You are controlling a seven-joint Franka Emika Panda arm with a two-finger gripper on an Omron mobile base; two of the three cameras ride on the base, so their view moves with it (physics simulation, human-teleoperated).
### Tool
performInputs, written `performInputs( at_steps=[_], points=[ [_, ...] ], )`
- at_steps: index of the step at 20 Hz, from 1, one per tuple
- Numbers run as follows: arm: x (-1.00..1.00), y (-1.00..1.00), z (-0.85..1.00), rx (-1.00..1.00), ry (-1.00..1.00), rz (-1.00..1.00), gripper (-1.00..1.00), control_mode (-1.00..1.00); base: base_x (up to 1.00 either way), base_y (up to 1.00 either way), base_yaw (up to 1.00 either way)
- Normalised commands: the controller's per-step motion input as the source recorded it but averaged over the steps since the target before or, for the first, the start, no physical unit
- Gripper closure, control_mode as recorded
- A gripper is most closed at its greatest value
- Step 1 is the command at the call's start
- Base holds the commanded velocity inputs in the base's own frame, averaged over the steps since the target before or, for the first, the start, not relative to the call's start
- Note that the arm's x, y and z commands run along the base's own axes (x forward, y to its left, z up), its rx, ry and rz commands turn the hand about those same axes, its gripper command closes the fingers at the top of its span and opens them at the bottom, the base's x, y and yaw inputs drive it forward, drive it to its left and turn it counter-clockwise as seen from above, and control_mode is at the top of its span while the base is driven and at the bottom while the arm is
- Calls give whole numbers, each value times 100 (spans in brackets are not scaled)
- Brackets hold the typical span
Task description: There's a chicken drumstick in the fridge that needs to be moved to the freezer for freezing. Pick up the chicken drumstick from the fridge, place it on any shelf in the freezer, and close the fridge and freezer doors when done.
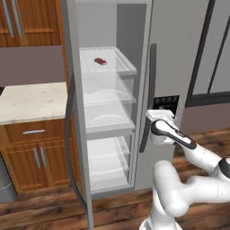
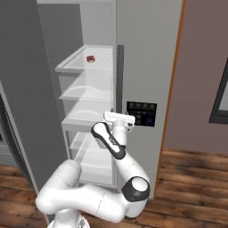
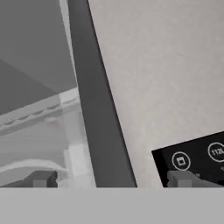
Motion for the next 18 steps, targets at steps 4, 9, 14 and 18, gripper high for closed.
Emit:
performInputs(
  at_steps=[4,9,14,18],
  points=[
    [-84,15,49,0,-33,0,-100,-100,0,0,0],
    [-74,8,60,0,-33,0,-100,-100,0,0,0],
    [-46,1,94,0,-12,-3,-100,-100,0,0,0],
    [-32,0,100,-10,6,-12,-100,-100,0,0,0]
  ],
)
